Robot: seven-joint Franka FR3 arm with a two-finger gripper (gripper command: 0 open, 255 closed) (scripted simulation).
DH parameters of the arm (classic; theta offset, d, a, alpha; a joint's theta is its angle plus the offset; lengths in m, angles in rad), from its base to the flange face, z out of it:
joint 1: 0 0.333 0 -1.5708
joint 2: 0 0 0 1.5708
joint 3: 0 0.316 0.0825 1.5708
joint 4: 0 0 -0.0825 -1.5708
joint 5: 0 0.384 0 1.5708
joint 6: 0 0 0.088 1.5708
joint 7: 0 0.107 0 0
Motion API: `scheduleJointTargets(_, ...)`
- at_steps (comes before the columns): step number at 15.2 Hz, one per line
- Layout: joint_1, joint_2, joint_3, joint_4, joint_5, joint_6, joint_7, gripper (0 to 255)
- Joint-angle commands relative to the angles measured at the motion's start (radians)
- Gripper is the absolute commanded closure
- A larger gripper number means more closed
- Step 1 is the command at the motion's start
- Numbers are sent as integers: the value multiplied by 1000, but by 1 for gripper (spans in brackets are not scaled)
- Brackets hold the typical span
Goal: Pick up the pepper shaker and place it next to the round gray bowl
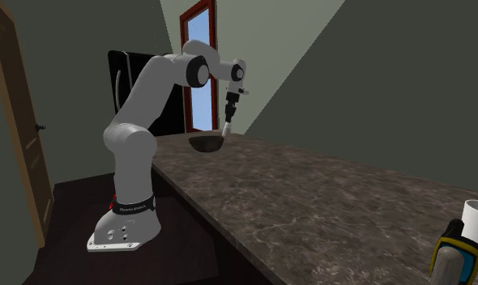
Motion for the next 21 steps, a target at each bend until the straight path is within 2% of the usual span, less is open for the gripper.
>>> scheduleJointTargets(1, -4, -9, 0, -39, 2, 31, -3, 255)
scheduleJointTargets(19, -15, 21, -10, -243, -5, 259, -26, 255)
scheduleJointTargets(21, -15, 21, -10, -243, -5, 259, -26, 255)
